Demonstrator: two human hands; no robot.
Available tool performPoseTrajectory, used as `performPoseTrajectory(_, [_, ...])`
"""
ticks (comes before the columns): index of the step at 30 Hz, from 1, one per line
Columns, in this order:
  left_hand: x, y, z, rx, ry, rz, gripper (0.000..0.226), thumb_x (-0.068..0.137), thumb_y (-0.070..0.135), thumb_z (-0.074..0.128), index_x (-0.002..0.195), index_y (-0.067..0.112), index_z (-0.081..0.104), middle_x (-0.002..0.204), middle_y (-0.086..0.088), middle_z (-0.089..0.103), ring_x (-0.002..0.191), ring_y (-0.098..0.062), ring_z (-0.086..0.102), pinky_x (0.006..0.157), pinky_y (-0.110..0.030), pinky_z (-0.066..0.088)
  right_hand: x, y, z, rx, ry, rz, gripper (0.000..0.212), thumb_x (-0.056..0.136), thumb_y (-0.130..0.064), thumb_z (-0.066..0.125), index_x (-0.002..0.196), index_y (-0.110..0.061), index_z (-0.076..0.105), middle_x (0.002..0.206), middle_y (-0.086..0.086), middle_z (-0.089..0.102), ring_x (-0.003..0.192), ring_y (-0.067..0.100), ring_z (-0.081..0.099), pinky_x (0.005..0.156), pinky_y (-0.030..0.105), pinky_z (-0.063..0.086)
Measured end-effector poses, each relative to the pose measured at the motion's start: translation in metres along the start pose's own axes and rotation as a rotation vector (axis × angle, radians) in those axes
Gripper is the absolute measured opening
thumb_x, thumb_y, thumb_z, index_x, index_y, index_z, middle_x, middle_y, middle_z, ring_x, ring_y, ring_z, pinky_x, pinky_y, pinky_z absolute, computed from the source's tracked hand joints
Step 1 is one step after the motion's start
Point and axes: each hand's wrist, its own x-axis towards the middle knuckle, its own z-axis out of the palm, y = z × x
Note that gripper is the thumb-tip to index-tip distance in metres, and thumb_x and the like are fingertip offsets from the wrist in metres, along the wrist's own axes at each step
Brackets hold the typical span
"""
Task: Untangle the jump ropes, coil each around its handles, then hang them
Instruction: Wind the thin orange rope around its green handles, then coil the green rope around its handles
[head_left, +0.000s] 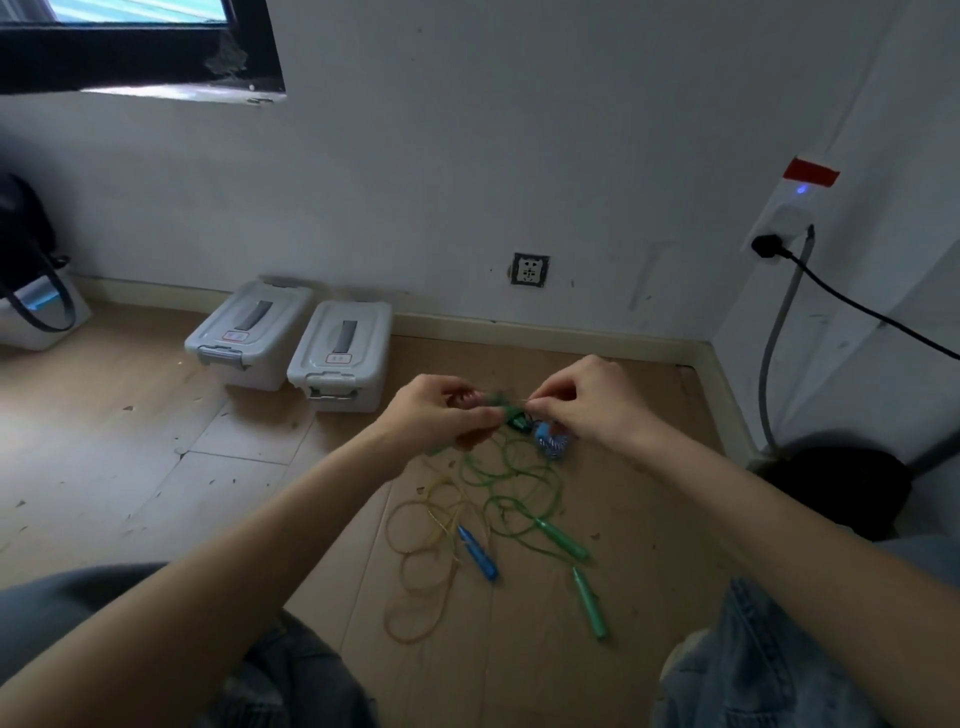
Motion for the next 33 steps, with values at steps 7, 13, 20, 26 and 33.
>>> performPoseTrajectory(7, [0.005,-0.013,0.047,-0.369,-0.004,-0.029,0.028,0.074,0.024,0.073,0.098,0.01,0.067,0.089,-0.012,0.071,0.069,-0.014,0.067,0.058,-0.02,0.054,0.007,0.039,-0.005,0.462,0.039,0.403,0.017,0.086,-0.002,0.061,0.1,0.006,0.067,0.072,0.006,0.06,0.055,0.008,0.05,0.058,0.02,0.049])
performPoseTrajectory(13, [0.043,-0.058,0.062,-0.191,-0.004,-0.067,0.032,0.072,0.024,0.076,0.096,0.006,0.063,0.078,-0.008,0.07,0.057,-0.009,0.066,0.053,-0.019,0.052,0.021,0.067,0.043,0.878,-0.117,0.466,0.009,0.093,-0.015,0.053,0.089,-0.014,0.062,0.088,0.002,0.06,0.078,0.013,0.053,0.064,0.024,0.041])
performPoseTrajectory(20, [0.104,-0.12,0.106,0.171,0.029,-0.132,0.061,0.068,0.052,0.071,0.109,0.023,0.038,0.093,0.009,0.055,0.082,-0.009,0.057,0.068,-0.022,0.048,0.036,0.152,0.106,0.875,0.183,0.814,0.015,0.08,0.0,0.067,0.078,-0.011,0.057,0.094,0.01,0.057,0.073,0.021,0.061,0.05,0.021,0.054])
performPoseTrajectory(26, [0.139,-0.176,0.143,0.439,-0.083,-0.156,0.033,0.086,0.017,0.057,0.118,0.009,0.049,0.113,-0.007,0.061,0.094,-0.023,0.061,0.078,-0.029,0.044,0.066,0.256,0.136,1.124,0.682,1.173,0.011,0.083,0.003,0.062,0.085,-0.004,0.053,0.104,0.019,0.056,0.064,0.02,0.054,0.061,0.026,0.051])
performPoseTrajectory(33, [0.163,-0.218,0.2,0.725,-0.414,0.098,0.055,0.086,0.005,0.047,0.138,0.017,0.035,0.143,-0.004,0.039,0.128,-0.028,0.037,0.103,-0.031,0.028,0.099,0.309,0.17,1.163,0.343,1.213,0.062,0.088,-0.033,0.061,0.14,-0.012,0.035,0.134,0.007,0.047,0.117,0.021,0.05,0.097,0.031,0.042])
